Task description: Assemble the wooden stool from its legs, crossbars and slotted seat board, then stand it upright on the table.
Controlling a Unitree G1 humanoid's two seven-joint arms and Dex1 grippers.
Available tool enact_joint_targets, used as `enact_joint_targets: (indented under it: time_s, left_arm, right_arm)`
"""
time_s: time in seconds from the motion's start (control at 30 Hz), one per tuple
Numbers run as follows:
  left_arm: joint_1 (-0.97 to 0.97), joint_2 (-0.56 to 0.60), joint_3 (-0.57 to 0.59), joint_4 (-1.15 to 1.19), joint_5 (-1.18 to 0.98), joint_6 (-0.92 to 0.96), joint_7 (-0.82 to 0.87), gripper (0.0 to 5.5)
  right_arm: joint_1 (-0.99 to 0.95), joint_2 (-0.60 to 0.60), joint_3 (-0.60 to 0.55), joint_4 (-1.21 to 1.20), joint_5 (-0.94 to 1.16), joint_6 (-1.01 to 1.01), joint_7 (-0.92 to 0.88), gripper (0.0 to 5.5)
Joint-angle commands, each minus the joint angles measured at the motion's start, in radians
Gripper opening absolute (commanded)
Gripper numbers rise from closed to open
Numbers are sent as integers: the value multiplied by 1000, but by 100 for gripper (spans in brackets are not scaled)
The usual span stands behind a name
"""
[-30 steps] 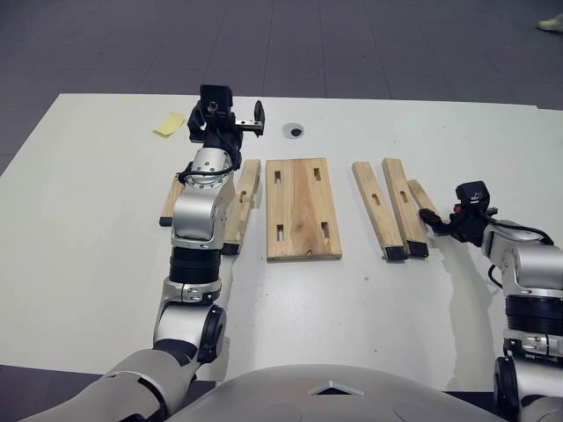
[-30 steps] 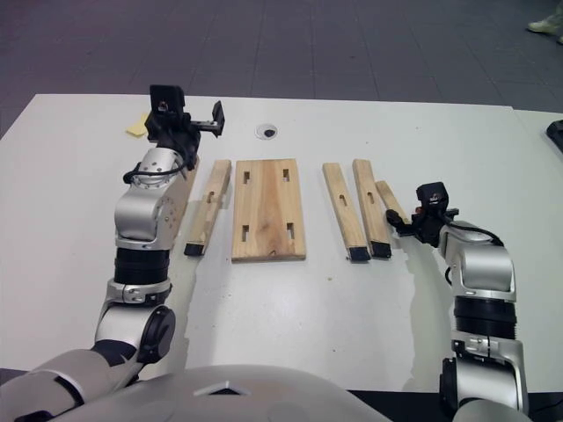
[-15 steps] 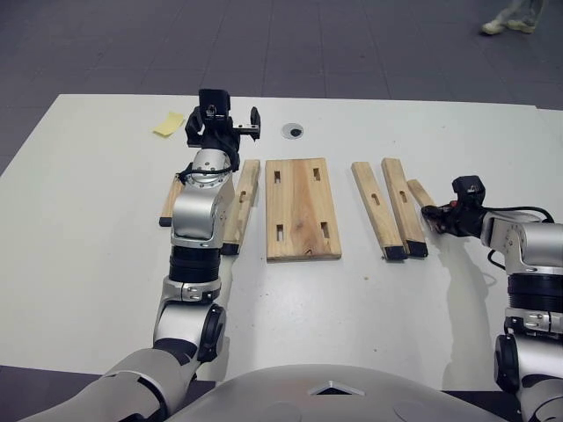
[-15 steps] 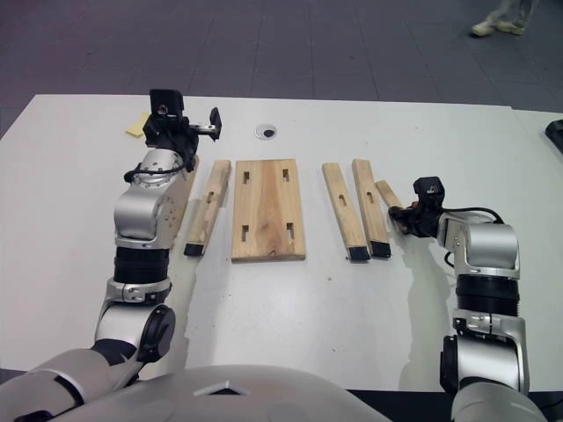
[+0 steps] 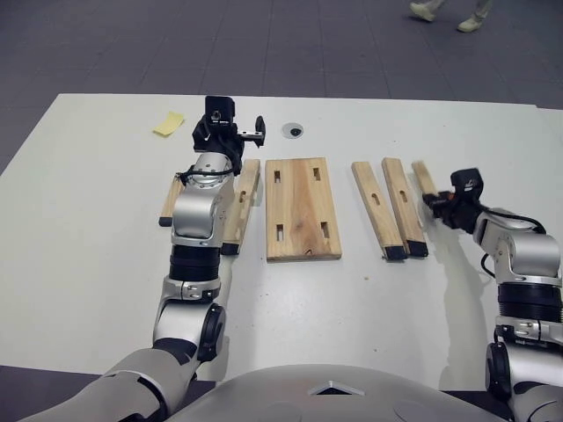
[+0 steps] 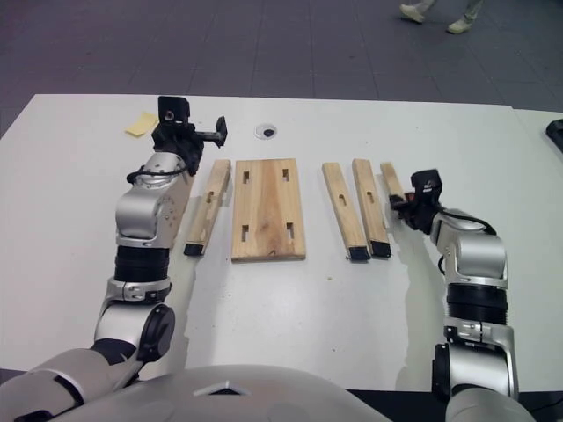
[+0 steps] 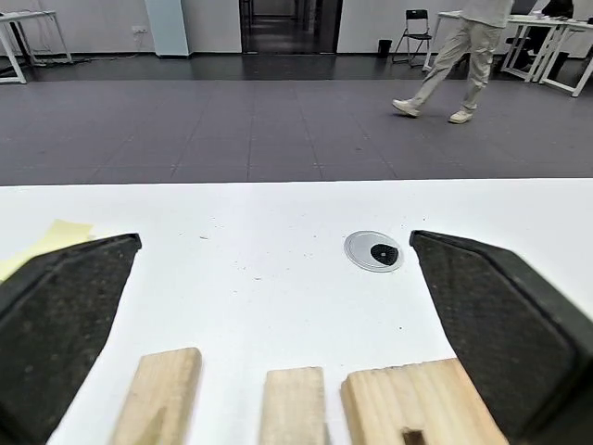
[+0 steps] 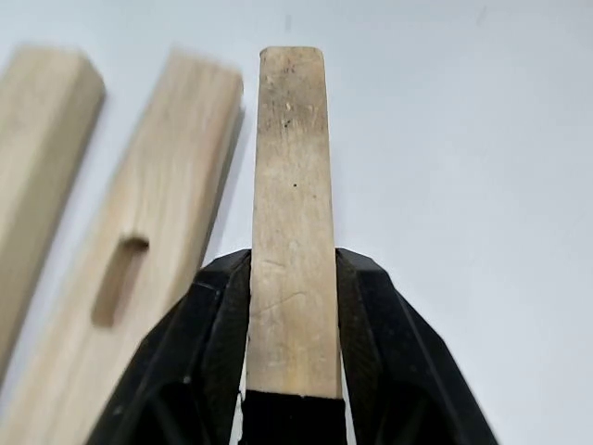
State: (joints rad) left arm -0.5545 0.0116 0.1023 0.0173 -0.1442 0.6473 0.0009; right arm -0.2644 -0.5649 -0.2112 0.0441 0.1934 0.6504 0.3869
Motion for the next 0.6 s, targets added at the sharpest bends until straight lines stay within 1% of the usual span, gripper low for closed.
enact_joint_targets:
  time_s: [0.03,0.13,0.23,0.33,0.6]
  left_arm:
    - [-68,-51,111,-140,-306,113,-154,540]
    - [-101,-64,127,-195,-478,208,-220,540]
    - [-146,-83,130,-192,-572,262,-214,540]
    - [-198,-127,144,-160,-660,298,-187,540]
    - [-269,-179,82,-52,-705,280,-170,540]
  right_arm:
    - [-46,75,-18,-149,8,-191,-45,130]
    - [-57,136,3,-210,11,-276,-76,130]
    - [-60,179,22,-252,17,-325,-87,130]
    - [-52,200,60,-305,24,-353,-65,130]
    - [-8,206,130,-396,38,-361,-15,130]
